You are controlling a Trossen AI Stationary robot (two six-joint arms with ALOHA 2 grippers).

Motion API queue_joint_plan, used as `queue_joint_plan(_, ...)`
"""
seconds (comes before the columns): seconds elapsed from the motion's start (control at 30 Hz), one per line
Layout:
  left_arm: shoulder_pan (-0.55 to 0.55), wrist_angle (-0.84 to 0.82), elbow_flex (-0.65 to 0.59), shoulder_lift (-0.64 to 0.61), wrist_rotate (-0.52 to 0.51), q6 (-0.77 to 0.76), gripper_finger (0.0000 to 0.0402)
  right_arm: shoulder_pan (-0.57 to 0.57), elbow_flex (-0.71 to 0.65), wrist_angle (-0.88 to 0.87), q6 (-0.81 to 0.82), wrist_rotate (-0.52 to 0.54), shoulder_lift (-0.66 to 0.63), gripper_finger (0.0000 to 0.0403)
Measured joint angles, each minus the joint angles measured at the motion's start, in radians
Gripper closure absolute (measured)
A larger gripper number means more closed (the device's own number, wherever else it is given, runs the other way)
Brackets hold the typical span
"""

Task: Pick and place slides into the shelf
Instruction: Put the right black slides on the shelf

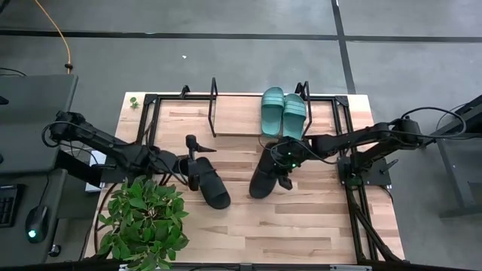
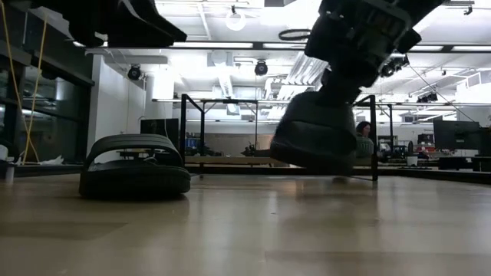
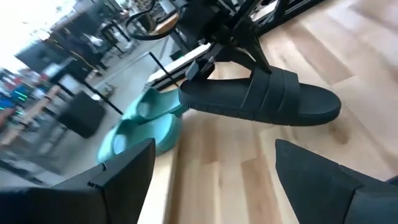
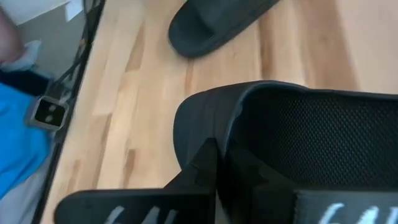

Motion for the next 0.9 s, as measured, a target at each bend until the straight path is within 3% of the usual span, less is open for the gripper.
queue_joint_plan(0.37,-0.09,0.067,0.0,0.08,-0.179,0.162,0.0089,-0.006,0.073,0.032,-0.004,0.064,0.0,0.0403)
queue_joint_plan(0.9,-0.132,0.069,0.001,0.104,-0.294,0.283,0.0089,-0.131,0.271,0.033,0.008,-0.113,0.0,0.0403)
